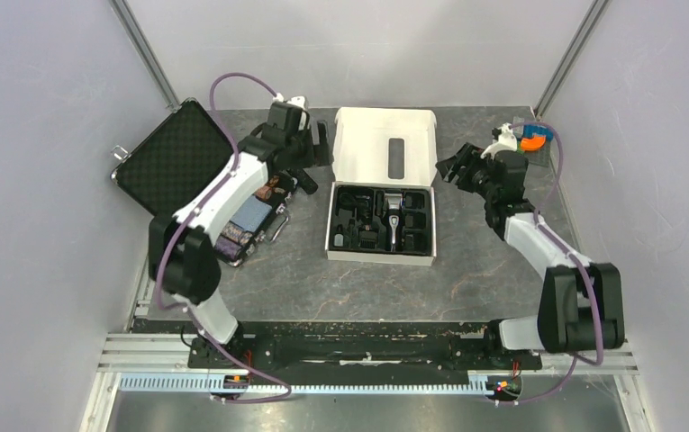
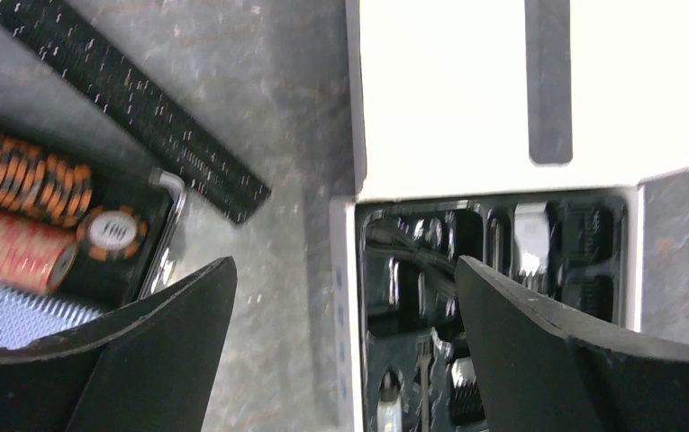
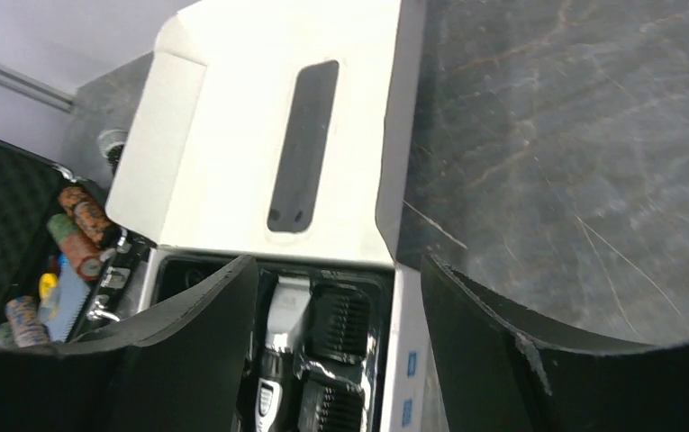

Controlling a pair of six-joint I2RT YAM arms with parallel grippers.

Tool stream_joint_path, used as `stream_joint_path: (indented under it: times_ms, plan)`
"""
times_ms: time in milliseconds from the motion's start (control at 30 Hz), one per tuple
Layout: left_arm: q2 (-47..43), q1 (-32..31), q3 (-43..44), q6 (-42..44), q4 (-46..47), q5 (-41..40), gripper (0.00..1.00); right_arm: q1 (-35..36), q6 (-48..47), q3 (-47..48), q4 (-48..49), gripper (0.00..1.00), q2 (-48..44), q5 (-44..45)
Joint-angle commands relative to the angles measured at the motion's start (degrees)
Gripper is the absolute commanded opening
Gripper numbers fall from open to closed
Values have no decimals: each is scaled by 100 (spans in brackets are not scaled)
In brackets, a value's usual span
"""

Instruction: Sort the hair-cutting tools

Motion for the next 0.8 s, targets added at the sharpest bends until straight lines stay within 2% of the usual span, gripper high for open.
stream_joint_path:
  times_ms: [0, 100, 400, 600, 767]
  plan:
    - [937, 409, 1088, -596, 116, 1186, 97, -301, 475, 313, 940, 70, 705, -1021]
    - [1733, 570, 1903, -695, -76, 1621, 96, -338, 1009, 674, 1412, 71, 1379, -1425]
    - [3583, 850, 3510, -1387, -171, 3079, 92, -497, 1468, 1847, 1540, 72, 3006, -1625]
    - [4072, 867, 3671, -1728, 86, 3576, 91, -499, 1592, 2115, 1603, 73, 3559, -1704]
    - [4107, 876, 3600, -1904, 520, 4030, 90, -497, 1668, 2417, 1728, 72, 3831, -2009]
